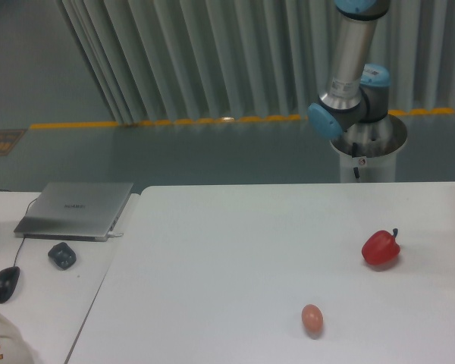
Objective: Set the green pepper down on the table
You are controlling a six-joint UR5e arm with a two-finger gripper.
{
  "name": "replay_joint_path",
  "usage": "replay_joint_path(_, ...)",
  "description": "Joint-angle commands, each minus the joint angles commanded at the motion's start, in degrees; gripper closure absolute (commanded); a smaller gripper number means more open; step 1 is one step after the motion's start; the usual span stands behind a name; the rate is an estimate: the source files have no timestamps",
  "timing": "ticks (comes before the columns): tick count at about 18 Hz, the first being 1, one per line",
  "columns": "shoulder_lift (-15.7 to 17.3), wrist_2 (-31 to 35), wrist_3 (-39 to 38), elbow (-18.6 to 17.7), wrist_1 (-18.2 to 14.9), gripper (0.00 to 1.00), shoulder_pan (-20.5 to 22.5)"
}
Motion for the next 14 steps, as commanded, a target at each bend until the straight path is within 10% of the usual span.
replay_joint_path(14, -4.6, 0.0, -1.7, 1.2, 4.0, 0.0, -0.5)
